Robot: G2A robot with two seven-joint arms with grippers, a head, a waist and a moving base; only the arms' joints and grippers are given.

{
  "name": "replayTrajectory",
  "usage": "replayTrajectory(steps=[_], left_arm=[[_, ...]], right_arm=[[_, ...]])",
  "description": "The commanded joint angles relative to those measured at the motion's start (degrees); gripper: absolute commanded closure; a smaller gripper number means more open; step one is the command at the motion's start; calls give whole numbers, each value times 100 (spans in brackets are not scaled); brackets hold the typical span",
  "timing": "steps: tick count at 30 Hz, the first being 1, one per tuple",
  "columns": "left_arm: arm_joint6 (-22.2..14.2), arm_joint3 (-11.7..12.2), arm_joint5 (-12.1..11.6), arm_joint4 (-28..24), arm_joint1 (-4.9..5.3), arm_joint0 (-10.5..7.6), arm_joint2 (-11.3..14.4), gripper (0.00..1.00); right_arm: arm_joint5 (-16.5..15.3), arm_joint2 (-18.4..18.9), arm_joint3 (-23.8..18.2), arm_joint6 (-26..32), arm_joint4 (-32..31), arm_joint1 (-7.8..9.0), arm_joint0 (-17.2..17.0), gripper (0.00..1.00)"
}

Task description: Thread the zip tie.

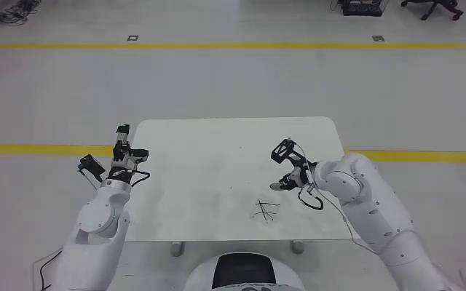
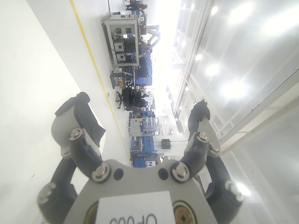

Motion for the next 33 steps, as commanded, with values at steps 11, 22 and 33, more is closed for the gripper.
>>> replayTrajectory(steps=[11, 22, 33], left_arm=[[0, 0, 0, 0, 0, 0, 0, 0], [0, 0, 0, 0, 0, 0, 0, 0], [0, 0, 0, 0, 0, 0, 0, 0]], right_arm=[[0, 8, 0, -5, 5, -1, -3, 0], [0, -464, -164, 203, -408, 101, 66, 0], [0, -1376, -167, 550, -479, 361, 458, 0]])
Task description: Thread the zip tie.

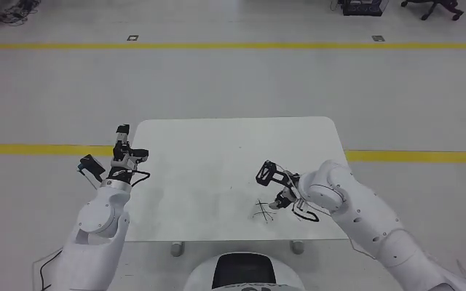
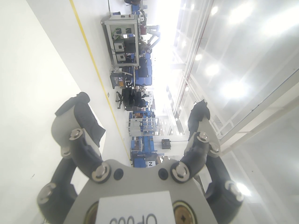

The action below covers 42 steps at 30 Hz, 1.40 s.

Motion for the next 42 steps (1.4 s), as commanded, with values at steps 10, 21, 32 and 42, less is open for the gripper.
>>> replayTrajectory(steps=[10, 21, 32, 42], left_arm=[[0, 0, 0, 0, 0, 0, 0, 0], [0, 0, 0, 0, 0, 0, 0, 0], [0, 0, 0, 0, 0, 0, 0, 0], [0, 0, 0, 0, 0, 0, 0, 0]], right_arm=[[0, -253, 64, -74, -133, -19, 157, 0], [0, -1897, 633, 448, 365, 8, 1746, 0], [0, -2428, 708, 440, 497, 59, 2136, 0], [0, -2617, 617, 125, 337, 57, 2118, 0]])
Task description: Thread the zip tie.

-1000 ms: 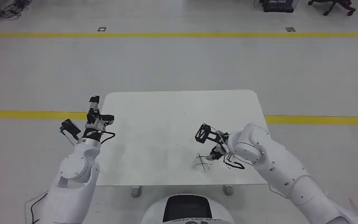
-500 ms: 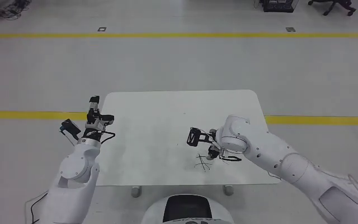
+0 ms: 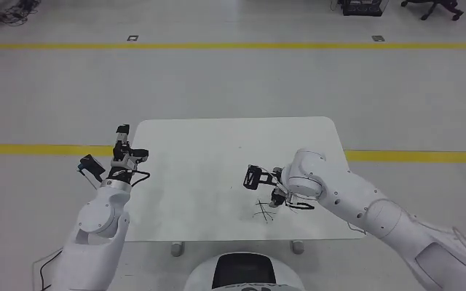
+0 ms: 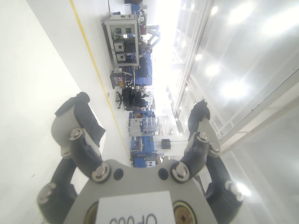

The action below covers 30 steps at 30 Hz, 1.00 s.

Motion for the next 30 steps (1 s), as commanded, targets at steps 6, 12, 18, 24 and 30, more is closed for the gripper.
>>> replayTrajectory(steps=[6, 12, 18, 24, 30], left_arm=[[0, 0, 0, 0, 0, 0, 0, 0], [0, 0, 0, 0, 0, 0, 0, 0], [0, 0, 0, 0, 0, 0, 0, 0], [0, 0, 0, 0, 0, 0, 0, 0], [0, 0, 0, 0, 0, 0, 0, 0]], right_arm=[[0, -924, 298, -924, 80, 5, 479, 0], [0, -1831, 779, -1341, 714, -127, 1193, 0], [0, -1831, 927, -1056, 979, -346, 1149, 0], [0, -1831, 927, -1056, 979, -346, 1149, 0], [0, -1831, 1192, -1318, 951, -366, 1026, 0]])
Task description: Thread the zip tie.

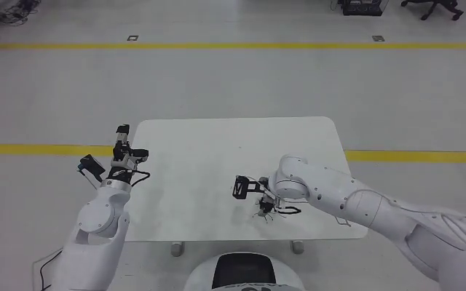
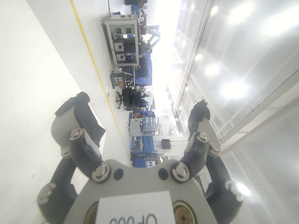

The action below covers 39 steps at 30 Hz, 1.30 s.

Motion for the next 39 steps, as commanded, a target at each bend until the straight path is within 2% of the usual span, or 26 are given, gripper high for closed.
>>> replayTrajectory(steps=[1, 5, 25, 36, 39], left_arm=[[0, 0, 0, 0, 0, 0, 0, 0], [0, 0, 0, 0, 0, 0, 0, 0], [0, 0, 0, 0, 0, 0, 0, 0], [0, 0, 0, 0, 0, 0, 0, 0], [0, 0, 0, 0, 0, 0, 0, 0]], right_arm=[[-1, -3, 71, -6, 94, -23, -29, 0], [-1, -3, 107, 2, 134, -80, -89, 0], [-1, -3, 169, -88, 9, -107, -196, 0], [-1, 79, 317, -124, -142, -159, -402, 0], [-1, 98, 334, -140, -147, -167, -423, 5]])
